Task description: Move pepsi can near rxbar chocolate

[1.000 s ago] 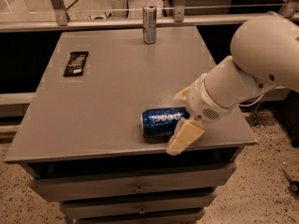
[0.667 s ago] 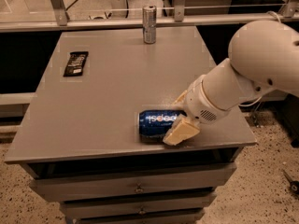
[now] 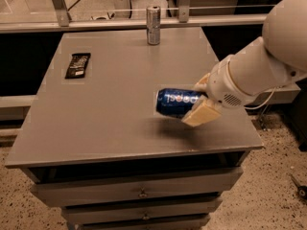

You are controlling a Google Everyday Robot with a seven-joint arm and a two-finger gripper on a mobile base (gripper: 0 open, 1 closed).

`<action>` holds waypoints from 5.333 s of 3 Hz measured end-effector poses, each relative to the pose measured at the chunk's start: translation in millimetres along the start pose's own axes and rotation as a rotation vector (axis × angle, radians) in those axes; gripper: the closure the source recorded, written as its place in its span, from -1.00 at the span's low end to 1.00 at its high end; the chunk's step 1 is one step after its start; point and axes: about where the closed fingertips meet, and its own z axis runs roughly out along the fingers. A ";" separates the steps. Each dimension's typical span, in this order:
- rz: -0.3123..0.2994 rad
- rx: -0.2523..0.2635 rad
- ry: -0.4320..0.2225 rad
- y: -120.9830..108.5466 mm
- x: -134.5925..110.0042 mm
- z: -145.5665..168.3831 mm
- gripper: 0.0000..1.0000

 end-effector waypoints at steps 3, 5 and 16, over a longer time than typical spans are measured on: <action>-0.017 0.012 -0.016 -10.2 -12.0 6.1 1.00; -0.038 0.023 -0.091 -87.8 -68.7 77.6 1.00; -0.093 -0.033 -0.434 -132.1 -203.6 101.8 -1.00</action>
Offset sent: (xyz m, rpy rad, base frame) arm 0.0009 -0.0009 0.0052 -0.0012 -0.0107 -0.0027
